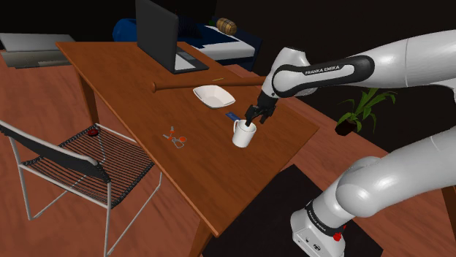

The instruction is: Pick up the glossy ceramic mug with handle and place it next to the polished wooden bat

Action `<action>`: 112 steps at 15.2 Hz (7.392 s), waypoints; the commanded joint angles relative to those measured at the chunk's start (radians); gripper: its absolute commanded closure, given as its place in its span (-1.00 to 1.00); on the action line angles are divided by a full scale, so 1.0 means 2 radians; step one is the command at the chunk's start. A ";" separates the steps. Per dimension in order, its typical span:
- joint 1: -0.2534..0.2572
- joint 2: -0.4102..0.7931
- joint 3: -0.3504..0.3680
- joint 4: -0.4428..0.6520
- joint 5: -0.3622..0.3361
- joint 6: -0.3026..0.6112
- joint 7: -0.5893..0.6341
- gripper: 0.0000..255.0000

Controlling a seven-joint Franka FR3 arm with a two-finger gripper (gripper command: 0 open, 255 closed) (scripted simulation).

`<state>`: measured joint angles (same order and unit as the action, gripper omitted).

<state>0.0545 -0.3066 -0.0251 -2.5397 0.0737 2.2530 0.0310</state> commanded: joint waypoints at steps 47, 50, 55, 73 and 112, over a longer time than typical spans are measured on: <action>-0.002 -0.046 0.001 0.088 -0.006 -0.132 0.011 1.00; -0.002 -0.050 0.001 0.104 -0.007 -0.153 0.012 1.00; -0.002 -0.054 0.001 0.134 -0.008 -0.188 0.014 1.00; -0.073 0.105 -0.133 0.307 -0.016 -0.212 -0.188 1.00; -0.093 0.217 -0.153 0.223 0.030 -0.028 -0.262 1.00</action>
<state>-0.1318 0.1264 -0.3305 -2.0933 0.1340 2.1966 -0.4927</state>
